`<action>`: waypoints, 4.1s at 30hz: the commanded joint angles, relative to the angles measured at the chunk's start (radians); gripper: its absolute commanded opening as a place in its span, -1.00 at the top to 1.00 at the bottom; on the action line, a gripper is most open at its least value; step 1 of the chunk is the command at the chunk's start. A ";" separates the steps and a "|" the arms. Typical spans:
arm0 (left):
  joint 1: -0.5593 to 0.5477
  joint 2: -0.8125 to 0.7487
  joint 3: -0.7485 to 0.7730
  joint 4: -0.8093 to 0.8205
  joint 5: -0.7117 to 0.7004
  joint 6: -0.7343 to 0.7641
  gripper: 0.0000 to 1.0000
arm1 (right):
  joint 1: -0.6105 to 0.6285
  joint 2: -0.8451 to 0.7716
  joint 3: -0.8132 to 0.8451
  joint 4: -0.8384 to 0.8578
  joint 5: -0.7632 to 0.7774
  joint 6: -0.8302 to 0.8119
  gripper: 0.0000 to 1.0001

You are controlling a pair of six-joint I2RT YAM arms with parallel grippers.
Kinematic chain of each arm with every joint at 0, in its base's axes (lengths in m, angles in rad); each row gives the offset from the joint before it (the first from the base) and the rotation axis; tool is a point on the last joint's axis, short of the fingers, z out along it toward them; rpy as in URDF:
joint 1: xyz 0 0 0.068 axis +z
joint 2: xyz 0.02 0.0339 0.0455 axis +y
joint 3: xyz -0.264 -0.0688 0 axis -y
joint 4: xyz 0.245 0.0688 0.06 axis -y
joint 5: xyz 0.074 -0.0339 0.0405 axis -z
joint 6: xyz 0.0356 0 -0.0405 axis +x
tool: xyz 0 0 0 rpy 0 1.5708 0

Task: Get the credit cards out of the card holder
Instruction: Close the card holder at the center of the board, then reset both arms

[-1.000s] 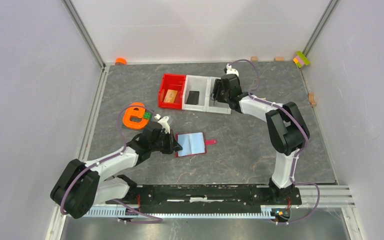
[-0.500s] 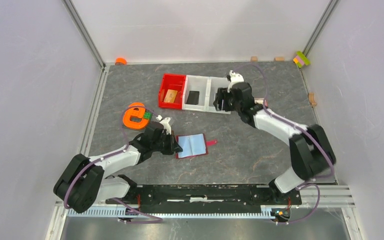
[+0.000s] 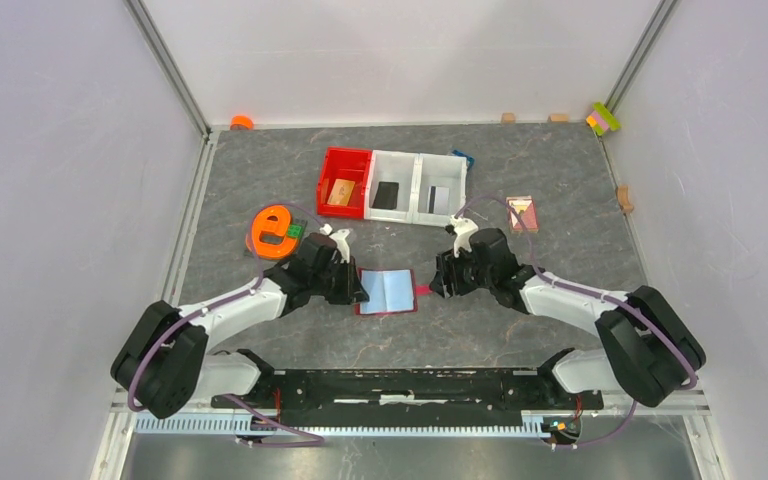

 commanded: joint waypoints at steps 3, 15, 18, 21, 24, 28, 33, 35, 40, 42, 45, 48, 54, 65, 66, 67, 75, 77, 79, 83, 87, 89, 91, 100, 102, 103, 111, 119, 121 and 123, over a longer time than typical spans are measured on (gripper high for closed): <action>-0.029 -0.022 0.081 -0.119 -0.045 -0.044 0.59 | 0.014 -0.040 -0.062 0.119 -0.037 0.038 -0.14; -0.054 -0.022 0.132 -0.145 -0.026 -0.085 0.39 | 0.026 -0.021 -0.127 0.259 -0.091 0.107 0.19; -0.059 -0.021 0.149 -0.144 -0.017 -0.089 0.34 | 0.028 -0.014 -0.140 0.292 -0.101 0.121 0.18; -0.062 -0.012 0.170 -0.135 0.009 -0.087 0.23 | 0.030 0.006 -0.148 0.320 -0.107 0.133 0.22; -0.066 0.015 0.188 -0.121 0.034 -0.084 0.16 | 0.031 0.027 -0.148 0.341 -0.109 0.144 0.28; -0.074 0.059 0.204 -0.080 0.069 -0.093 0.12 | 0.033 0.037 -0.154 0.363 -0.111 0.151 0.38; -0.090 0.148 0.210 0.025 0.137 -0.123 0.09 | 0.035 0.037 -0.167 0.377 -0.119 0.152 0.50; -0.097 0.188 0.214 0.061 0.147 -0.131 0.09 | 0.035 0.034 -0.171 0.384 -0.127 0.153 0.51; -0.108 0.280 0.215 0.151 0.161 -0.144 0.06 | 0.037 0.030 -0.186 0.395 -0.133 0.160 0.53; -0.108 0.315 0.211 0.169 0.158 -0.142 0.05 | 0.037 0.030 -0.188 0.394 -0.134 0.159 0.53; -0.108 0.359 0.194 0.200 0.145 -0.141 0.05 | 0.037 0.026 -0.189 0.390 -0.130 0.156 0.53; -0.108 0.388 0.177 0.238 0.152 -0.139 0.05 | 0.036 0.017 -0.193 0.388 -0.123 0.156 0.53; -0.108 0.340 0.166 0.249 0.166 -0.136 0.06 | 0.037 0.001 -0.193 0.382 -0.109 0.152 0.58; -0.108 0.099 0.197 -0.021 0.042 -0.072 -0.07 | 0.037 -0.089 -0.204 0.342 0.025 0.156 0.09; -0.108 0.091 0.196 -0.036 0.039 -0.070 -0.07 | 0.037 -0.095 -0.204 0.339 0.030 0.153 0.01; -0.108 0.079 0.194 -0.047 0.035 -0.072 -0.06 | 0.037 -0.105 -0.205 0.329 0.043 0.152 -0.06; -0.107 -0.087 0.163 -0.160 -0.127 -0.049 -0.20 | 0.036 -0.281 -0.226 0.224 0.272 0.102 -0.17; -0.106 -0.133 0.172 -0.231 -0.262 -0.036 -0.63 | 0.037 -0.396 -0.279 0.243 0.382 0.085 -0.21; -0.106 -0.171 0.179 -0.268 -0.369 -0.026 -1.00 | 0.037 -0.501 -0.318 0.256 0.470 0.051 -0.29; -0.106 -0.225 0.182 -0.243 -0.479 -0.016 -1.00 | 0.036 -0.607 -0.337 0.234 0.624 -0.030 -0.49; -0.107 -0.276 0.149 -0.147 -0.670 0.056 -1.00 | 0.037 -0.638 -0.380 0.285 0.875 -0.013 -0.78; -0.107 -0.331 0.086 -0.023 -0.736 0.066 -1.00 | 0.037 -0.664 -0.408 0.354 0.882 -0.166 -0.96; -0.107 -0.385 -0.009 0.187 -0.699 0.110 -1.00 | 0.037 -0.681 -0.430 0.422 0.859 -0.300 -0.96; -0.099 -0.364 -0.153 0.533 -0.890 0.528 -1.00 | 0.035 -0.682 -0.457 0.556 0.852 -0.518 -0.96; -0.079 -0.333 -0.155 0.548 -0.944 0.586 -1.00 | 0.030 -0.659 -0.487 0.624 0.885 -0.538 -0.96; -0.059 -0.322 -0.171 0.568 -0.958 0.585 -1.00 | 0.022 -0.650 -0.509 0.658 0.894 -0.546 -0.96; 0.134 -0.326 -0.288 0.716 -0.922 0.587 -0.99 | -0.116 -0.556 -0.564 0.743 0.810 -0.476 -0.96; 0.335 -0.001 -0.257 0.931 -0.696 0.599 -0.90 | -0.195 -0.427 -0.620 0.944 0.767 -0.522 -0.96; 0.365 0.001 -0.252 0.924 -0.677 0.578 -0.87 | -0.198 -0.384 -0.624 0.990 0.781 -0.544 -0.96; 0.413 0.018 -0.277 1.006 -0.632 0.579 -0.76 | -0.207 -0.324 -0.632 1.060 0.774 -0.565 -0.96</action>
